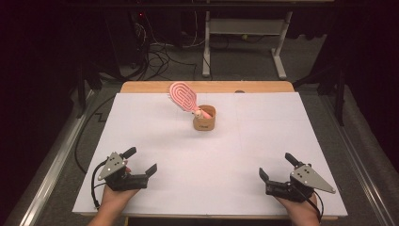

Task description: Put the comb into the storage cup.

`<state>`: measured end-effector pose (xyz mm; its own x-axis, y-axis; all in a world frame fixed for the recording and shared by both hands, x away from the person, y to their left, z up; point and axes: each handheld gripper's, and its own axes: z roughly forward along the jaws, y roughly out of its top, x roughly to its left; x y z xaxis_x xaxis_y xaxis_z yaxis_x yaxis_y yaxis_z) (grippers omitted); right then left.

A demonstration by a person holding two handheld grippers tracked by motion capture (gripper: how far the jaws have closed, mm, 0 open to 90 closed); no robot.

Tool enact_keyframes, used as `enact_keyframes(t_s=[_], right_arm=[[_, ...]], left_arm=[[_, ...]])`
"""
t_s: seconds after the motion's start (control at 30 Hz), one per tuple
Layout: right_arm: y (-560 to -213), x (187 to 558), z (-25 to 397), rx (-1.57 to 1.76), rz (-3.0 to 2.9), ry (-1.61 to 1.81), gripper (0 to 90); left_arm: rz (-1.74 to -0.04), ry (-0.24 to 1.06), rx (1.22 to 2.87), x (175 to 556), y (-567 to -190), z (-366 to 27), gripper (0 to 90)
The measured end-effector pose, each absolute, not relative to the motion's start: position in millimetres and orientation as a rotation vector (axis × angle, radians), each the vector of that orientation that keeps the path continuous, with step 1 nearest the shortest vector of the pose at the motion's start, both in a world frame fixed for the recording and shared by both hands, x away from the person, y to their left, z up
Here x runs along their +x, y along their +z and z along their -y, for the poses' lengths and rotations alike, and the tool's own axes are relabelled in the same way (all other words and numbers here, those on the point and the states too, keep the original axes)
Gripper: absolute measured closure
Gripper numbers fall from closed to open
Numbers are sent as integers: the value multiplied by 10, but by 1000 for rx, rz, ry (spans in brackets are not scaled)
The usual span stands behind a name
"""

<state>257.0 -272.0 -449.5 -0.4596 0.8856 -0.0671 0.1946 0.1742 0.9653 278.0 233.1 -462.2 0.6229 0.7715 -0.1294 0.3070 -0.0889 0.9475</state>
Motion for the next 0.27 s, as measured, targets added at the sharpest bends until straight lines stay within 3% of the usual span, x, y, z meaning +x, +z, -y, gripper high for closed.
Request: enact_keyframes(t_s=[0.27], right_arm=[[-4497,2565,2796,1037,-1773,1322,1]], left_arm=[[-904,490,1667,2791,-4617,-2341,0]])
